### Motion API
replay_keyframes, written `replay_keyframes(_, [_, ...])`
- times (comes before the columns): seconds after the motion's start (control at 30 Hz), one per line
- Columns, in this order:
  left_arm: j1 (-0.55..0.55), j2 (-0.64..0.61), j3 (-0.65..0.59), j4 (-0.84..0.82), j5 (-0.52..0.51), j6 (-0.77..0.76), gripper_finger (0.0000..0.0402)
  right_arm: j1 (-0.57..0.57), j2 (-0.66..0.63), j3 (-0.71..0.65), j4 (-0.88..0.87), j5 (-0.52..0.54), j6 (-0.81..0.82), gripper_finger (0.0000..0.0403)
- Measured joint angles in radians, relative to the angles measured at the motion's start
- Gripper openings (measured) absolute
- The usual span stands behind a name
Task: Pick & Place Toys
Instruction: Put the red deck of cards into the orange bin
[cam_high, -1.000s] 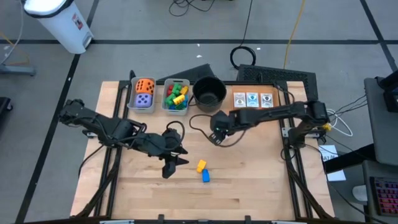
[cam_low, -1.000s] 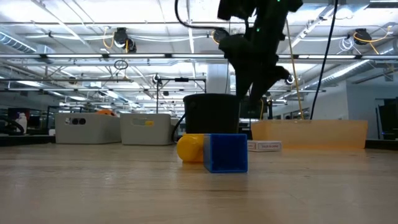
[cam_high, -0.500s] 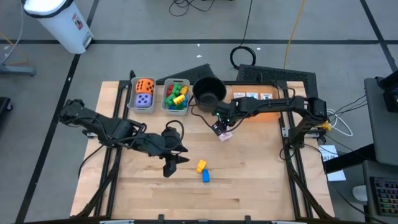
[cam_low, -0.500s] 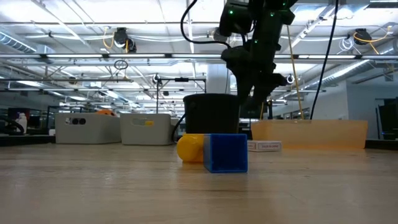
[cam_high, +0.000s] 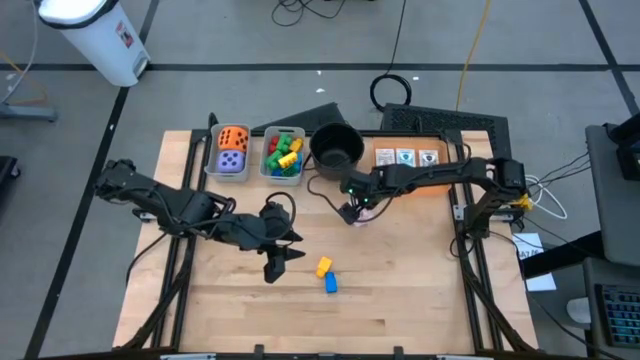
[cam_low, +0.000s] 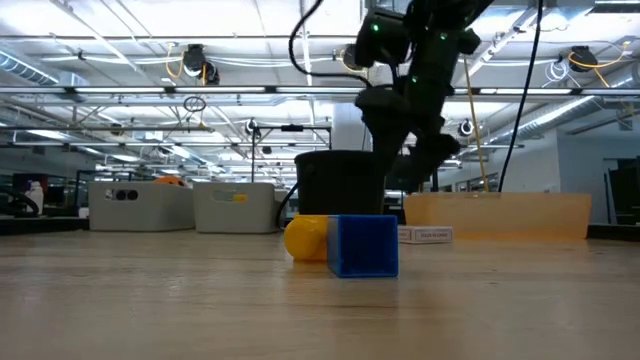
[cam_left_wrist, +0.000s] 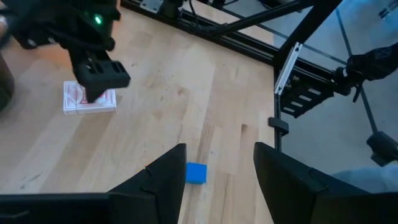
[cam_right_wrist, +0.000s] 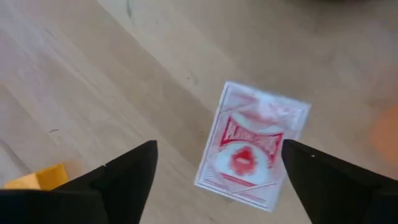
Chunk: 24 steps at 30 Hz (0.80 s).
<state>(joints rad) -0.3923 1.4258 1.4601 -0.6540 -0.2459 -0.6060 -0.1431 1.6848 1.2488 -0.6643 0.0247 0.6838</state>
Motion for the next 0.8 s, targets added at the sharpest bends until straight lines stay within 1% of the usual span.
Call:
replay_keyframes(0.13, [0.0, 0.0, 0.0, 0.0, 0.0, 0.0, 0.0191, 0.001, 0.0, -0.063, 0.01, 0.0, 0.035, 0.0356])
replay_keyframes(0.3, [0.0, 0.0, 0.0, 0.0, 0.0, 0.0, 0.0191, 0.001, 0.0, -0.112, 0.009, -0.001, 0.056, 0.0357])
replay_keyframes(0.43, [0.0, 0.0, 0.0, 0.0, 0.0, -0.001, 0.0191, 0.001, 0.0, -0.155, 0.062, -0.003, 0.107, 0.0357])
replay_keyframes(0.8, [0.0, 0.0, 0.0, 0.0, 0.0, -0.002, 0.0191, 0.017, 0.0, -0.167, 0.163, -0.022, 0.137, 0.0357])
